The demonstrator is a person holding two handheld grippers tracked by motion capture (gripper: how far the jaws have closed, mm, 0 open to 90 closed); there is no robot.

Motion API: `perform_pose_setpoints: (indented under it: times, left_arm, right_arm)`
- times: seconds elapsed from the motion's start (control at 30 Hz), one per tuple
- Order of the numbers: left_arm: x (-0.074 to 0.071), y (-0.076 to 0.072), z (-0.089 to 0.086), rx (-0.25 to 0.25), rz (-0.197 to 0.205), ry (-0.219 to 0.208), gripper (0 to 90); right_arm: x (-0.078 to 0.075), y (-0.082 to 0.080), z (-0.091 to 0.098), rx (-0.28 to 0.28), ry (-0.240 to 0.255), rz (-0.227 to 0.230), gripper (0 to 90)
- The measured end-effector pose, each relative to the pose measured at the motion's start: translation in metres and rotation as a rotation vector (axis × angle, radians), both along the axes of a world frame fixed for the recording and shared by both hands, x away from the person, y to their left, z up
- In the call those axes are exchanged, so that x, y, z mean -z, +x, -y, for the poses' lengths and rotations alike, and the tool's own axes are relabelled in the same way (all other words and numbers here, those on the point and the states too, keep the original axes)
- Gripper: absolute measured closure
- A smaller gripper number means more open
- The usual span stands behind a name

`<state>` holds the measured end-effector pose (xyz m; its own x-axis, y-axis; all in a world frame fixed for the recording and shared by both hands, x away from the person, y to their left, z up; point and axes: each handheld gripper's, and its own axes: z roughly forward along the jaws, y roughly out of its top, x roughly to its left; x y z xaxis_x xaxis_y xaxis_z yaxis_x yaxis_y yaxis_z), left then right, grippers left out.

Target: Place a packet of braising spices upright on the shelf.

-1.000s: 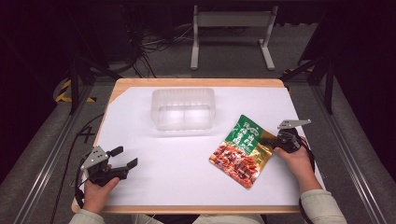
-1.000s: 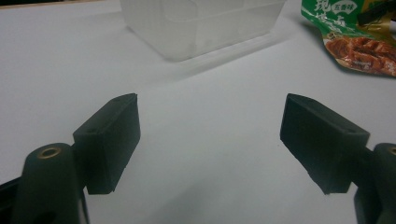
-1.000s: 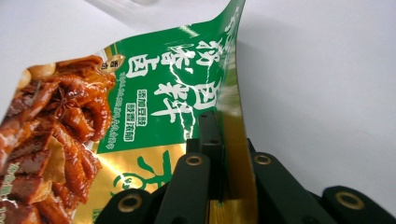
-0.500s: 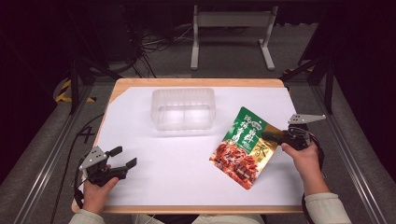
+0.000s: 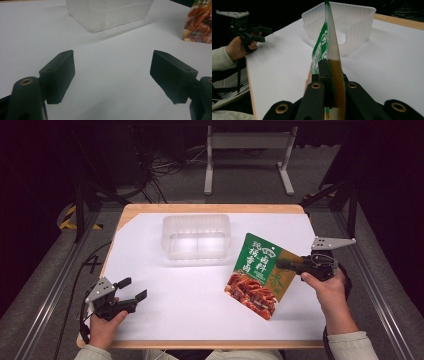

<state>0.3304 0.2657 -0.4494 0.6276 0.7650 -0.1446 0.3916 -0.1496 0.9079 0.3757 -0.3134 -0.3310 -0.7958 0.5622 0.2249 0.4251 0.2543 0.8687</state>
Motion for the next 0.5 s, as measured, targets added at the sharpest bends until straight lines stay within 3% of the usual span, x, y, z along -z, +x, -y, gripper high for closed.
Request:
perform_pose_setpoints:
  times: [0.1, 0.5]
  left_arm:
    - [0.000, 0.000, -0.001, 0.001, 0.000, -0.004, 20.8]
    - [-0.001, 0.000, -0.003, -0.005, 0.005, -0.010, 20.9]
  right_arm:
    - [-0.007, -0.004, -0.005, -0.024, 0.022, -0.005, 90.0]
    - [-0.027, -0.007, -0.017, -0.042, 0.014, 0.018, 90.0]
